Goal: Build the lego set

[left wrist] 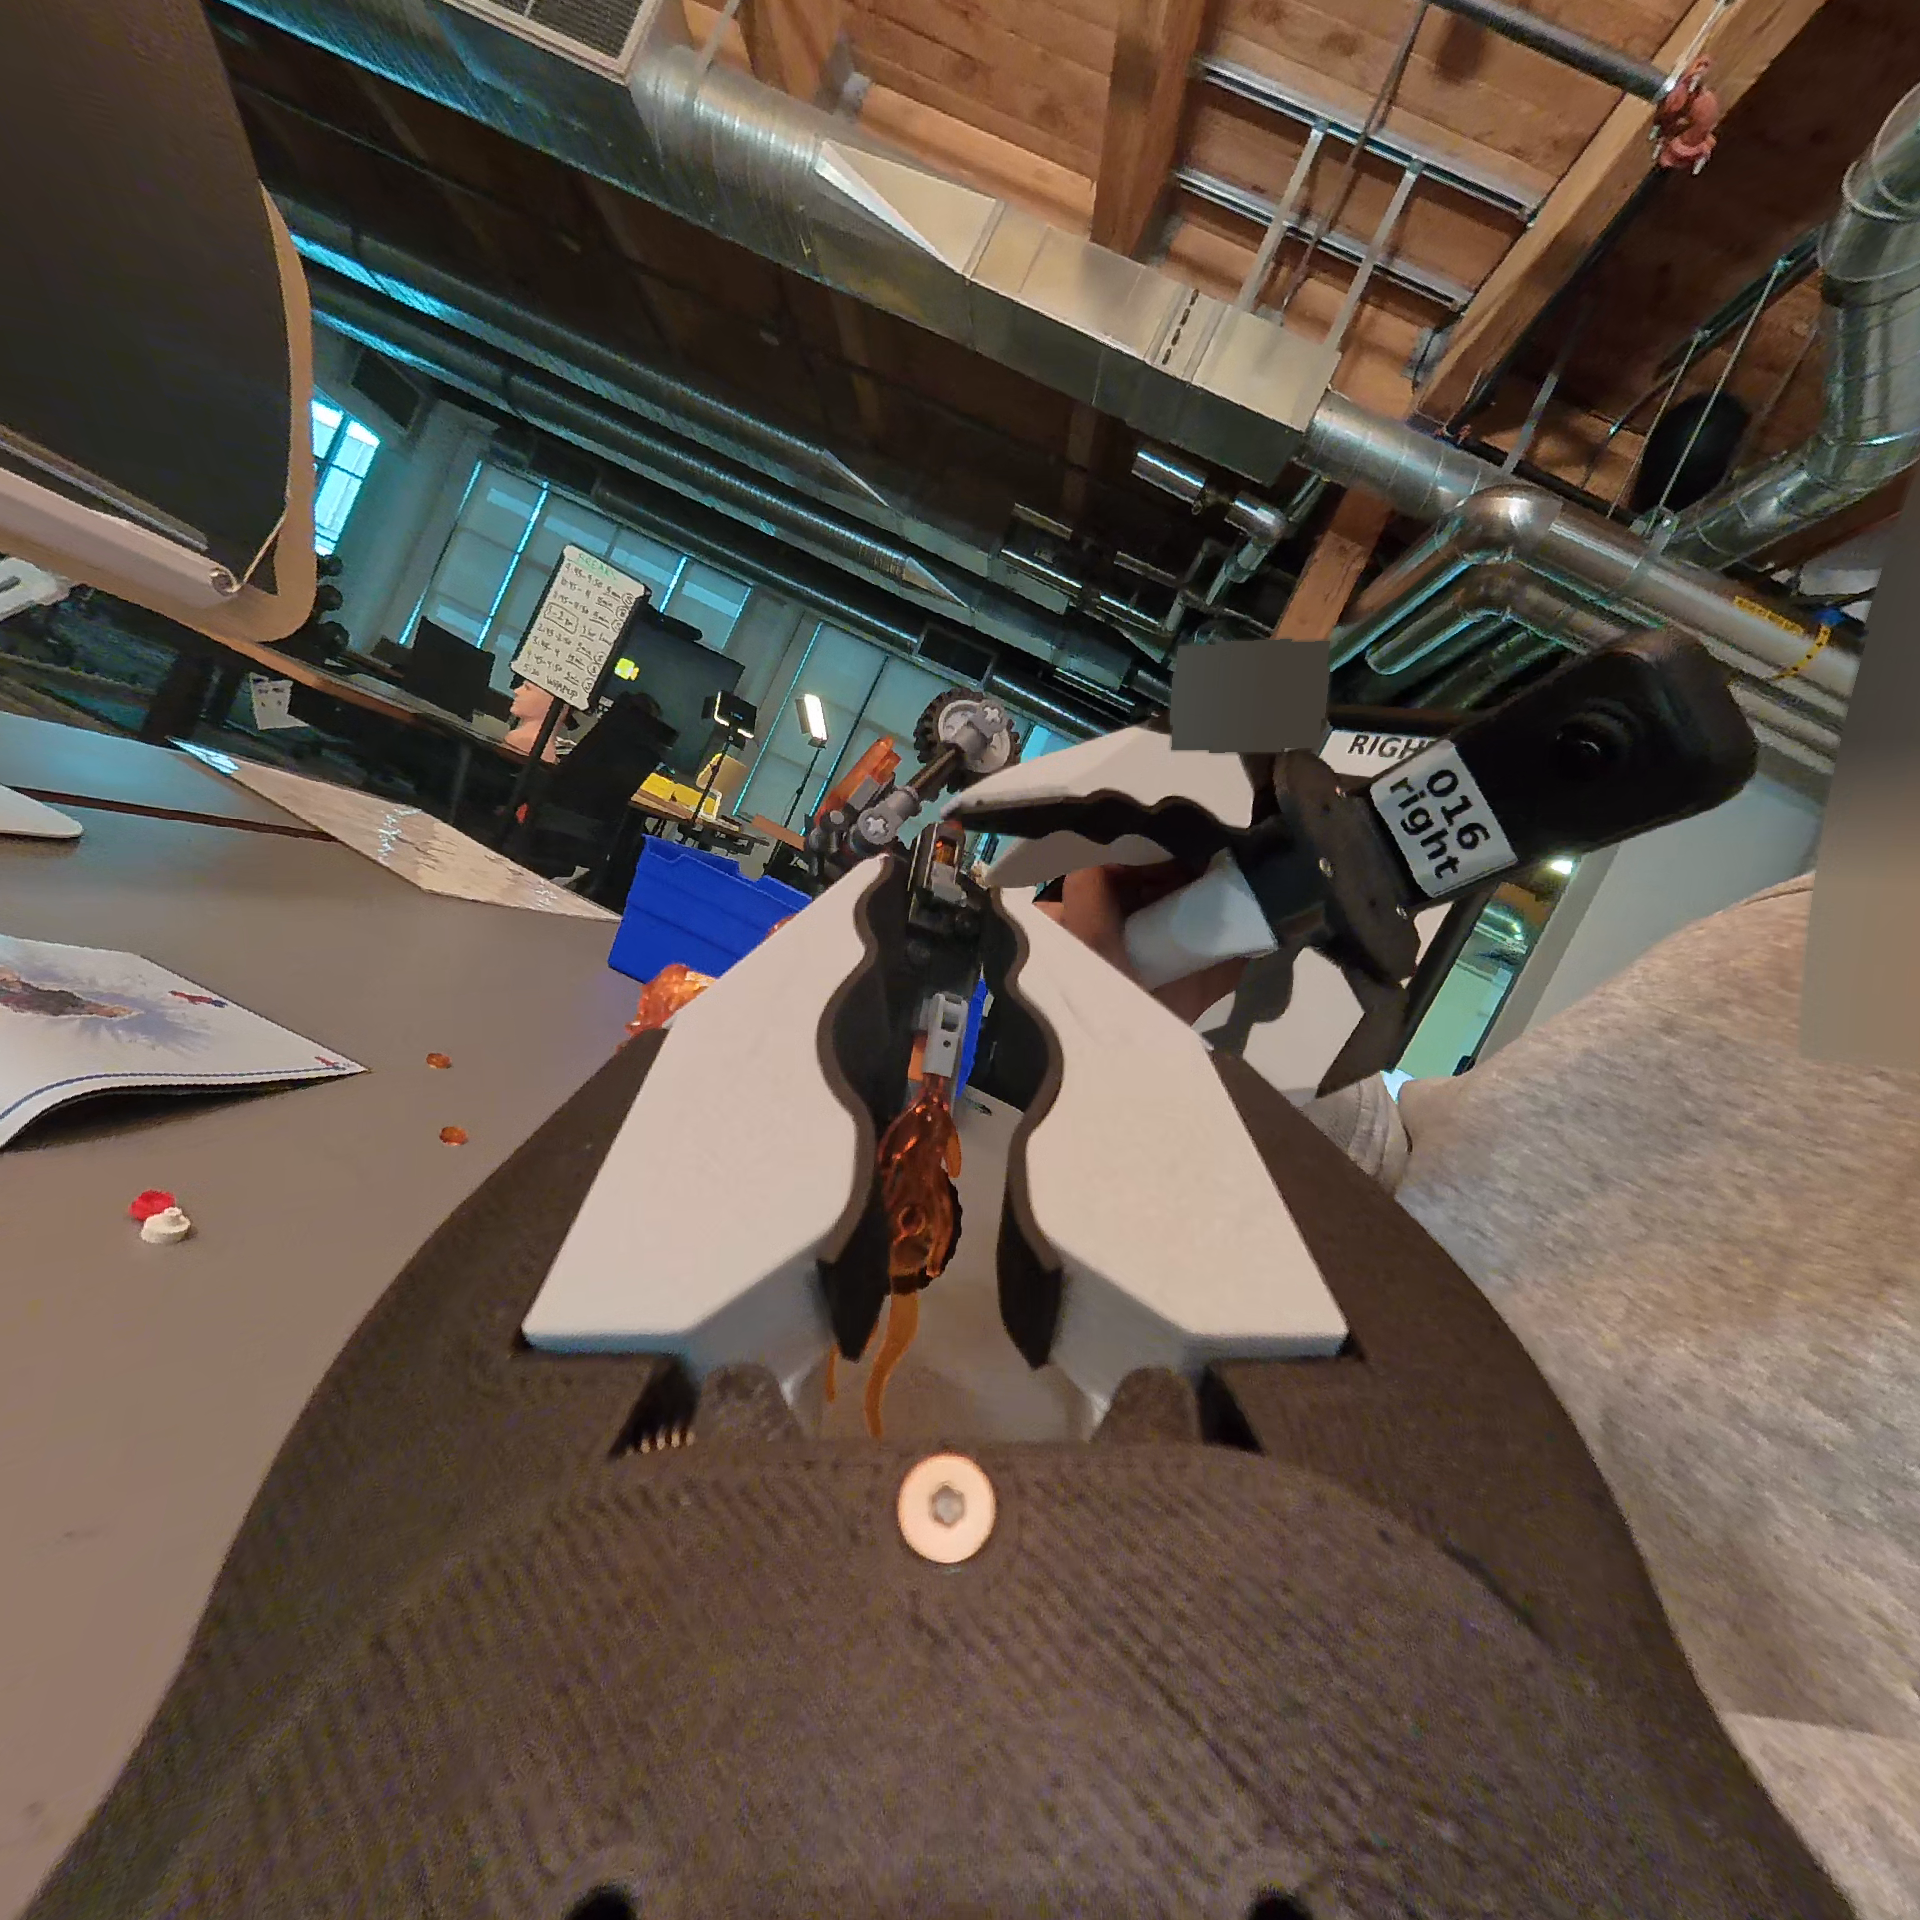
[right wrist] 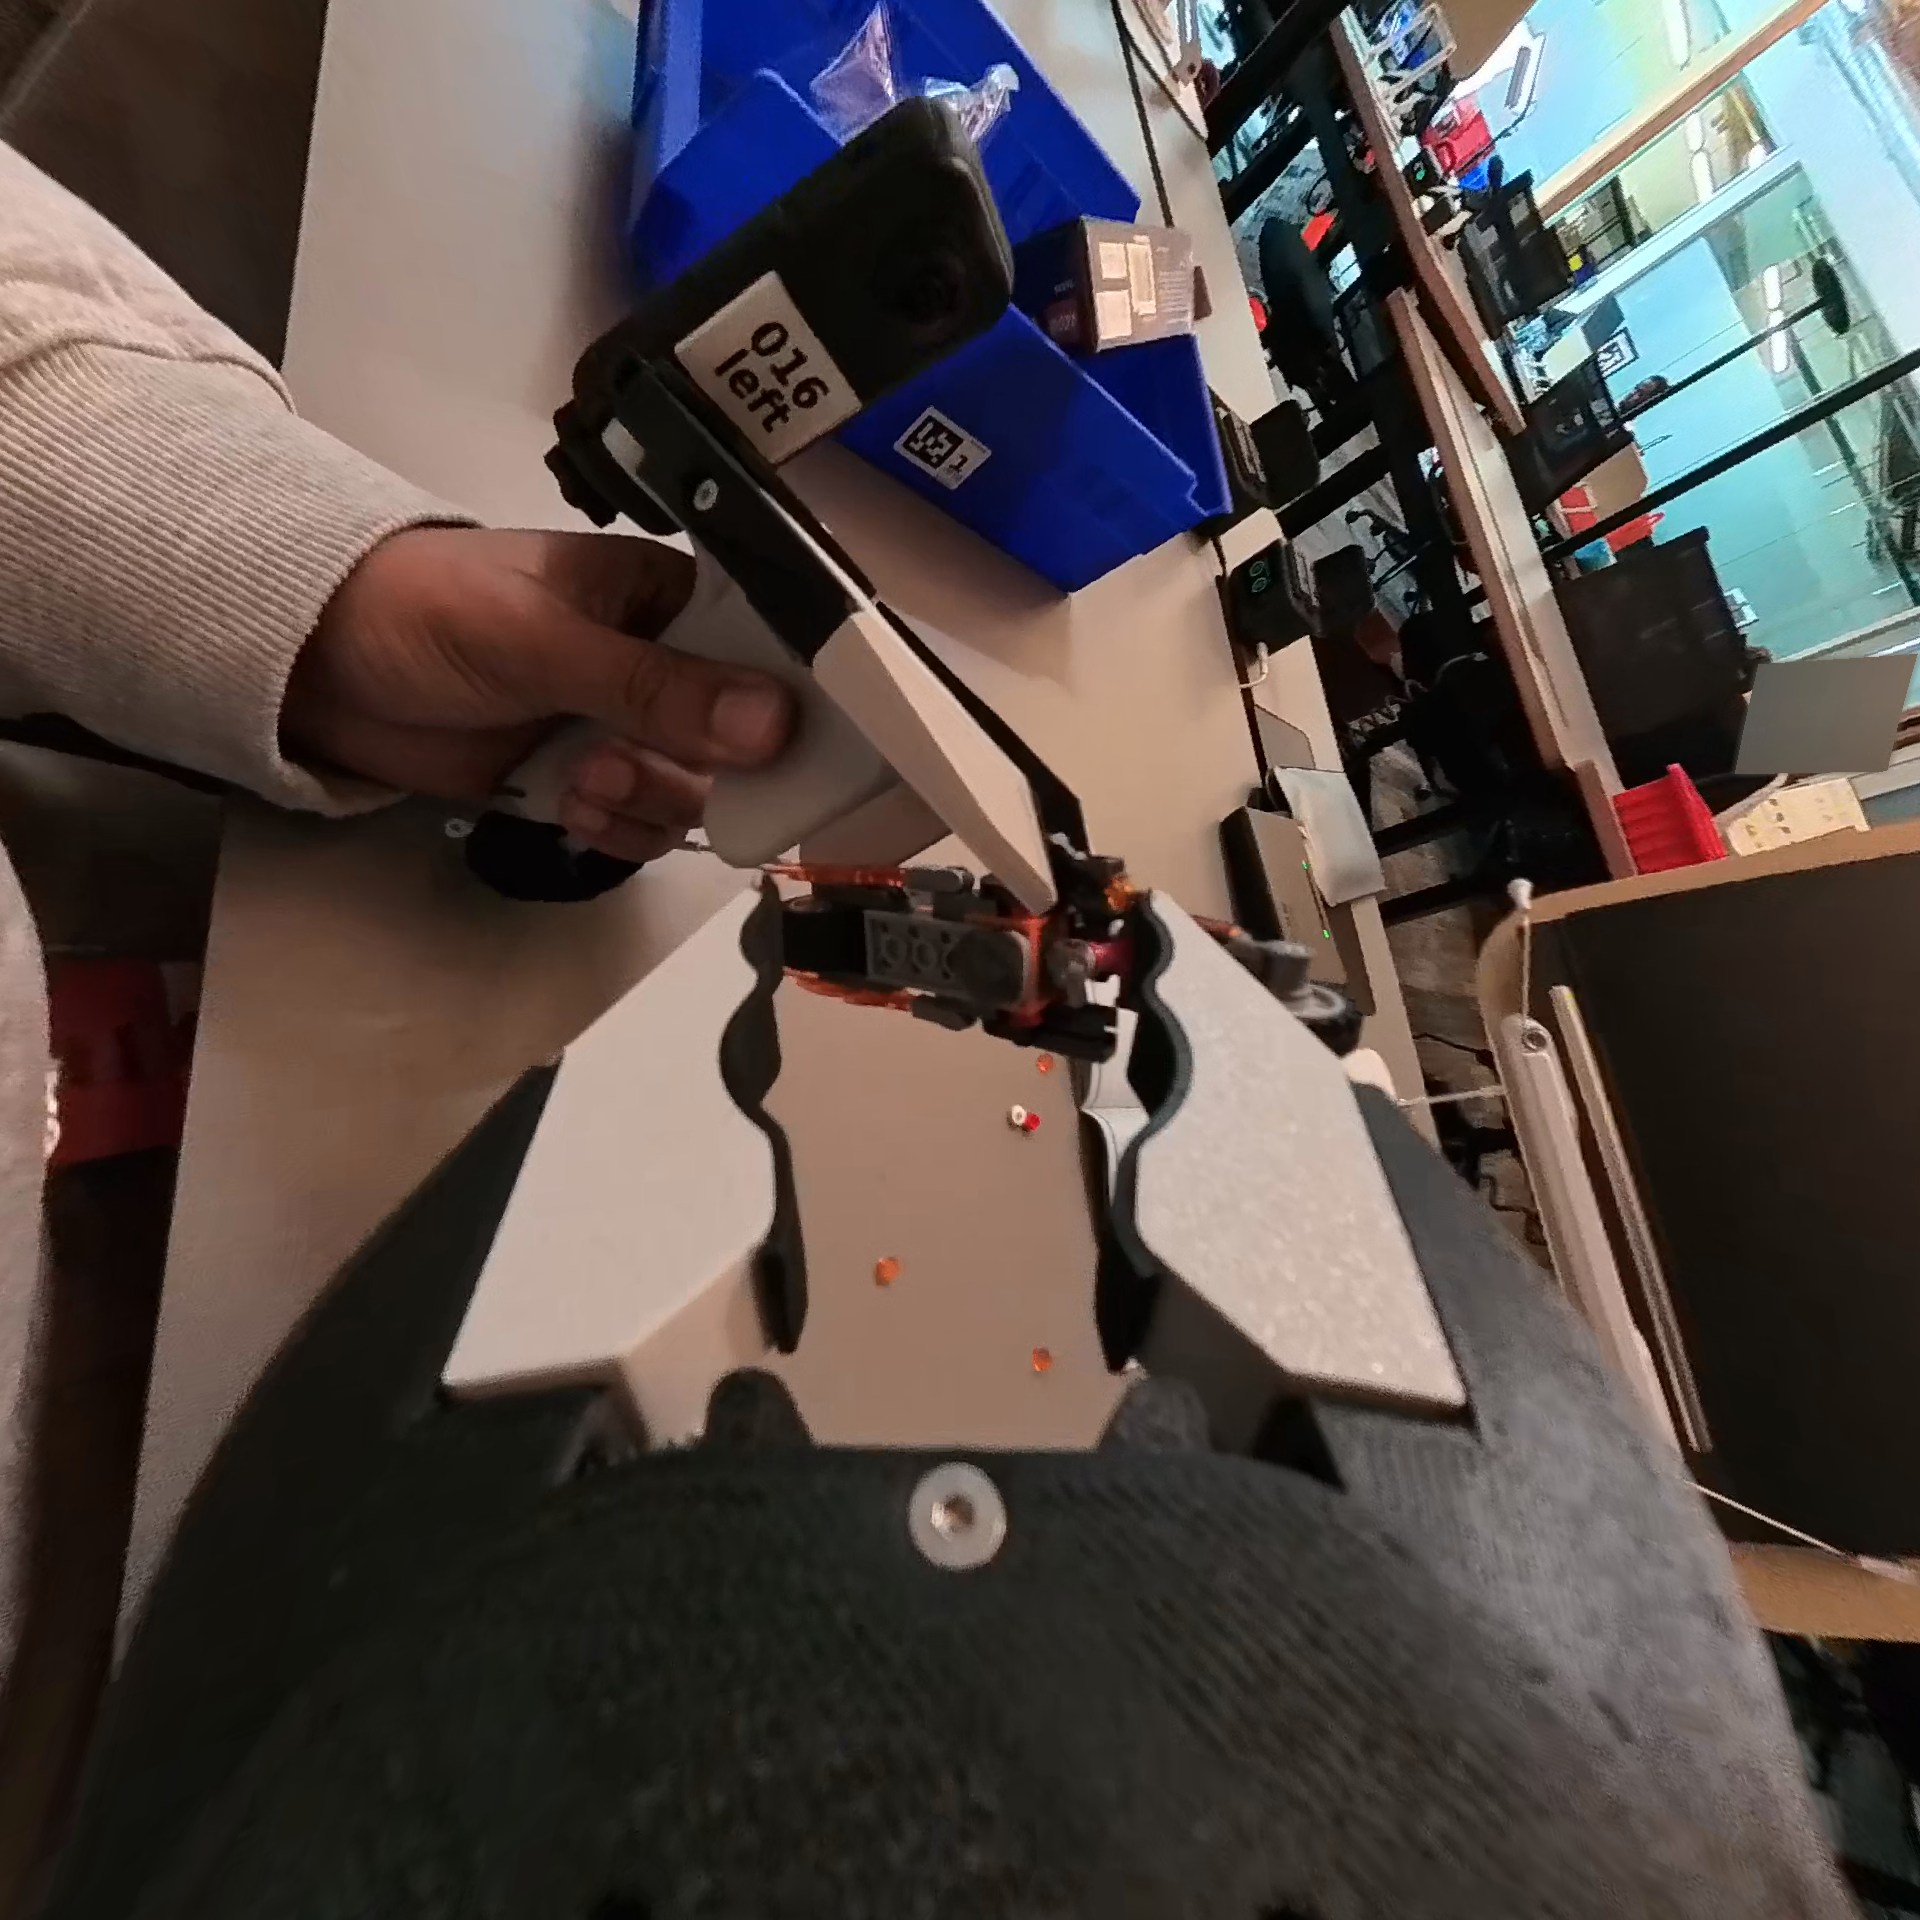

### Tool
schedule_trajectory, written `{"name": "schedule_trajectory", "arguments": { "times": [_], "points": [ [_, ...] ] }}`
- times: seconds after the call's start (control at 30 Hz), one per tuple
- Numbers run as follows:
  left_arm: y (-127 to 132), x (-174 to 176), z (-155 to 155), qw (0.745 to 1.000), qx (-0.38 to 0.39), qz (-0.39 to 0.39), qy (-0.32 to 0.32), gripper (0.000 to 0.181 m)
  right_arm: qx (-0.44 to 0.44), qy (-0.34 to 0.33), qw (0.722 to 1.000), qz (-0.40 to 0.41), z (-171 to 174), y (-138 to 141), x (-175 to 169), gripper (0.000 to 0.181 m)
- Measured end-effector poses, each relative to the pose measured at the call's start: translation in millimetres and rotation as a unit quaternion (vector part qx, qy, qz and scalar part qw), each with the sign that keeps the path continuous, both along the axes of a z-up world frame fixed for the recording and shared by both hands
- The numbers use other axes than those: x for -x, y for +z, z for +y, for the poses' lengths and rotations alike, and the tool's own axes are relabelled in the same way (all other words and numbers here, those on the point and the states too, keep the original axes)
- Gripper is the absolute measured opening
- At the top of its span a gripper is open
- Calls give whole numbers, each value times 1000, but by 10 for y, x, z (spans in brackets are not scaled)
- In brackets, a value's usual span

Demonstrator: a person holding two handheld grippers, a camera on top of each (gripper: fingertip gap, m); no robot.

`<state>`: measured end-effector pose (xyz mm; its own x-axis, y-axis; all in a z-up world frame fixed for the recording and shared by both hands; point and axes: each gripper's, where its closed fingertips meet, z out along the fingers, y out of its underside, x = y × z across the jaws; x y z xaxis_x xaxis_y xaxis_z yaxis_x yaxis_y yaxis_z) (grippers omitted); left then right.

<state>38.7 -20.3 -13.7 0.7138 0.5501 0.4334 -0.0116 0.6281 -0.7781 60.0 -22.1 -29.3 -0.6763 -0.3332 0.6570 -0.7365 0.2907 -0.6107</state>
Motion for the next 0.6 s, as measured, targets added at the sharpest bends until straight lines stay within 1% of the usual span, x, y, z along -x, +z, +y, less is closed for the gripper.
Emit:
{"name": "schedule_trajectory", "arguments": {
  "times": [0.3,0.6],
  "points": [
    [2,-3,-4,1000,-3,0,-1,12,13,-4,999,34,-21,-19,-1,67],
    [-1,0,0,1000,-1,-1,-1,12,12,-6,999,39,-25,-33,12,68]
  ]
}}
